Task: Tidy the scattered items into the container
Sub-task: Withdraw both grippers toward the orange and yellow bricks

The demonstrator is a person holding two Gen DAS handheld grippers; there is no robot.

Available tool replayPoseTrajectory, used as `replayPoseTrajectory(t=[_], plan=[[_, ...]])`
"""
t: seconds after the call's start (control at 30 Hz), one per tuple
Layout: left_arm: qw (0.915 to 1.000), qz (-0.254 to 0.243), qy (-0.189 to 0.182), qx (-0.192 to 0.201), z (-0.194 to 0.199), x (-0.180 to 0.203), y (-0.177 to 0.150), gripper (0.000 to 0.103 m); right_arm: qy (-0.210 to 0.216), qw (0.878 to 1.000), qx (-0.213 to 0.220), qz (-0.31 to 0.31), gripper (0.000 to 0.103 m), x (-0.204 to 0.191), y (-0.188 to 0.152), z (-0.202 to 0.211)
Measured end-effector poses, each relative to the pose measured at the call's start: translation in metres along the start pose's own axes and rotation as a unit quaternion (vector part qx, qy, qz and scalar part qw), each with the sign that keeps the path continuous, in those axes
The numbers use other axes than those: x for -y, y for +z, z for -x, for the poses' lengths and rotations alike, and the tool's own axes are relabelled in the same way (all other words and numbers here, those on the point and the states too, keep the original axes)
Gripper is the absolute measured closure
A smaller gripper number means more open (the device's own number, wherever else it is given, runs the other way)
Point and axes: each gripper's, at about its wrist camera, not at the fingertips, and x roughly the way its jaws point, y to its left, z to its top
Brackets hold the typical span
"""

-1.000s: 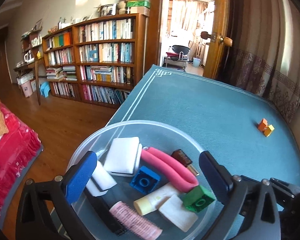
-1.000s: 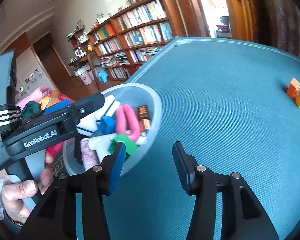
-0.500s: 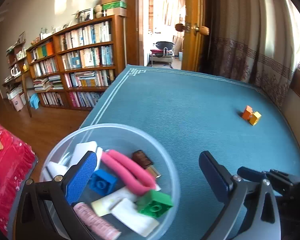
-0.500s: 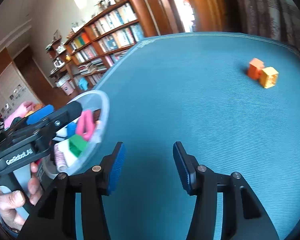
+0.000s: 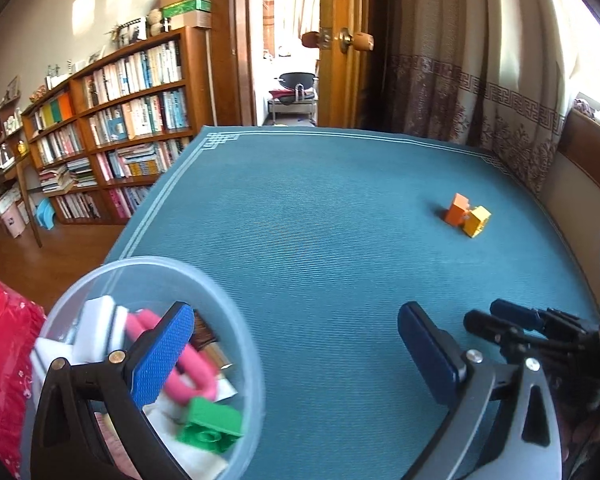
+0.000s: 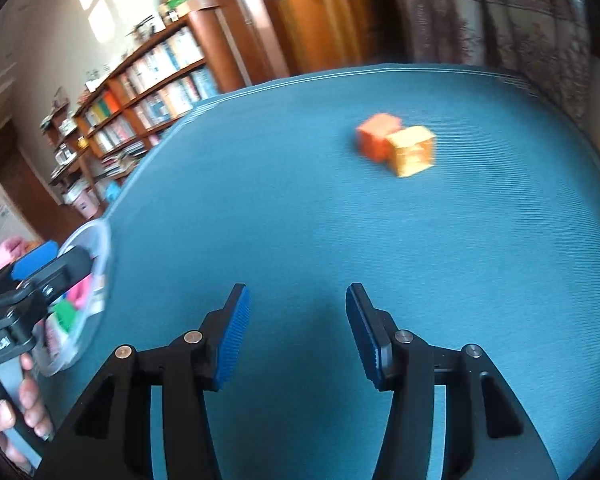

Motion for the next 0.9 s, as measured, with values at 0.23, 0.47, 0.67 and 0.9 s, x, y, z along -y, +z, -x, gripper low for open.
replayPoseTrajectory(t=[0.23, 0.47, 0.67, 0.9], plan=[[0.9997, -0.020, -0.013, -0.010, -0.014, 0.026, 0.007, 0.001, -0.035, 0.999, 0.016, -0.017, 0.049, 0.040, 0.023, -0.008], [0.9989, -0.041, -0.013, -0.017, -0.029, 0.045, 0.014, 0.001, -0.056, 0.998, 0.029, -0.022, 0.049, 0.066, 0.048, -0.024], [0.9982, -0.055, -0.014, -0.020, -0.040, 0.055, 0.021, 0.001, -0.062, 0.997, 0.031, -0.026, 0.049, 0.076, 0.070, -0.041], [0.9972, -0.069, -0.012, -0.026, -0.057, 0.068, 0.028, 0.001, -0.061, 0.997, 0.037, -0.012, 0.049, 0.079, 0.086, -0.057]])
